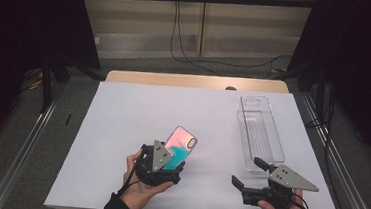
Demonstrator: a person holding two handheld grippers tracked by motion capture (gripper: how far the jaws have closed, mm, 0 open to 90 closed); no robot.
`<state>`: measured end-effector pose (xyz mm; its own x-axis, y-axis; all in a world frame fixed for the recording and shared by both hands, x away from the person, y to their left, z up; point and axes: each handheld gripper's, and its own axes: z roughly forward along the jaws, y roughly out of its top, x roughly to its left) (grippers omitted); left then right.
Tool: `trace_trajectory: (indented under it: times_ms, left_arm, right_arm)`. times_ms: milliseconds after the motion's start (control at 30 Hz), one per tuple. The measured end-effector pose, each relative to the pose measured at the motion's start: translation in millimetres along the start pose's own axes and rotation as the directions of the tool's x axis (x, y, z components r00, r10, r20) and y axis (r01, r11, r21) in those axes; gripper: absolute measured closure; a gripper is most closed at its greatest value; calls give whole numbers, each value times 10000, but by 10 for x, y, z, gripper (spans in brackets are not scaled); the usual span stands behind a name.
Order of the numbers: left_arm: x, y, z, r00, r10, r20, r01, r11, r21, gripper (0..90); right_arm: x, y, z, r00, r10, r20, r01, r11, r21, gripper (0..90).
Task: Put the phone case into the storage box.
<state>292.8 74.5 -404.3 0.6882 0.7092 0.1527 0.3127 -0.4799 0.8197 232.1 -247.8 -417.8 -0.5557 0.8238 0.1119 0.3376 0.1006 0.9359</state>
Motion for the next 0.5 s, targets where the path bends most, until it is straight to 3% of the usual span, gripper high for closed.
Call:
trace_trajectory:
  times_ms: [233,500]
  left_arm:
    - [-84,58,59,9998,150,91,-150,9999,-77,170]
    - [-205,33,130,9995,289,100,-288,9996,-66,170]
  right_arm:
    - [44,96,77,9995,308,-35,-308,9995,64,72]
    - [101,173,237,9979,343,-540,-305,9971,703,99]
